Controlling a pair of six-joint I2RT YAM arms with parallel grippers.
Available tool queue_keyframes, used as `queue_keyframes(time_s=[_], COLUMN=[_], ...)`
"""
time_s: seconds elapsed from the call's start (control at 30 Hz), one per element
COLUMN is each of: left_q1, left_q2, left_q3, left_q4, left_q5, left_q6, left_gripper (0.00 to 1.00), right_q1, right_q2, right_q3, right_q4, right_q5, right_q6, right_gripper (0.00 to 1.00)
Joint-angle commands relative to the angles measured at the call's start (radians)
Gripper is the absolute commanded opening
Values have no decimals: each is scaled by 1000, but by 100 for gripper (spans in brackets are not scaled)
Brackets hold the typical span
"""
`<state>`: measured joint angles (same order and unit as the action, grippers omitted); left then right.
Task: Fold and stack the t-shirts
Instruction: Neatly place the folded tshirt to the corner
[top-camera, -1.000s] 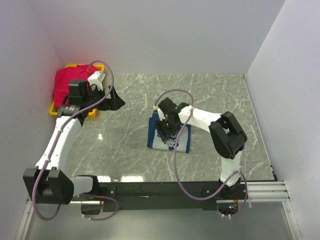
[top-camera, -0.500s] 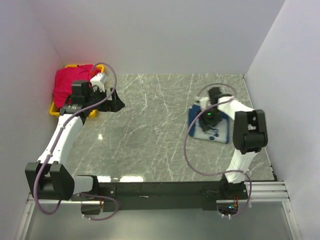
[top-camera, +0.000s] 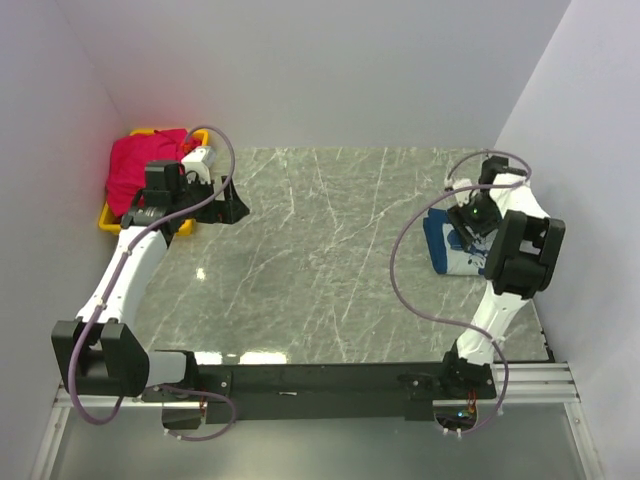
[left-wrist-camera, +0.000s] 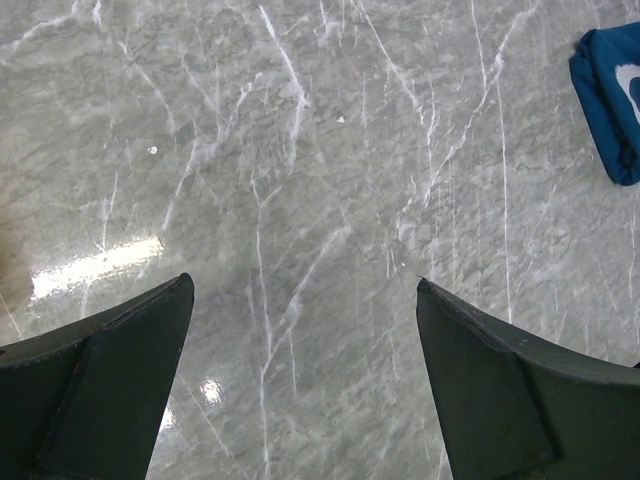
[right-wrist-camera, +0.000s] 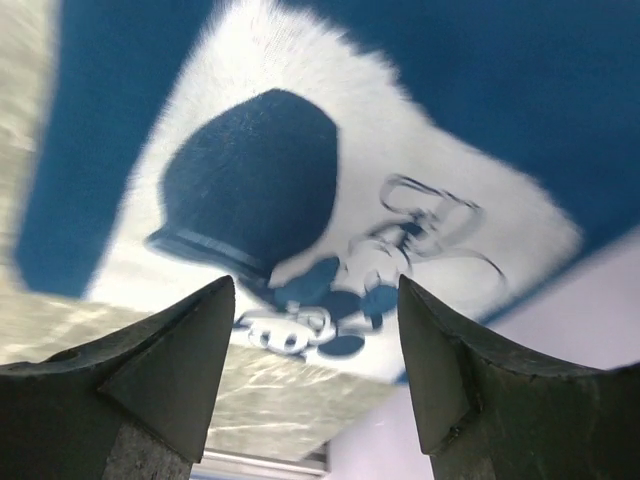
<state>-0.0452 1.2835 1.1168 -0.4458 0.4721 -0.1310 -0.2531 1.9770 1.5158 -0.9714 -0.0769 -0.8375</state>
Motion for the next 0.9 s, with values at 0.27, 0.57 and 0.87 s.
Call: queue_keyframes(time_s=[0.27,0.57,0.87], left_q1=[-2,-2,-2], left_q2=[-79,-119,-96], left_q3=[31,-15,-9], left_q4=[35,85,52], left_q5=[3,40,56], left_q6=[5,-7,24], left_gripper=[99,99,99], right_q1=[-31,-35,-37], right_q2=[-432,-405,-158], right_q3=[-241,-509,-364], right_q4=[-12,189,231], right_q5=[-8,35,-4], right_q6=[394,460,508], right_gripper=[74,75,73])
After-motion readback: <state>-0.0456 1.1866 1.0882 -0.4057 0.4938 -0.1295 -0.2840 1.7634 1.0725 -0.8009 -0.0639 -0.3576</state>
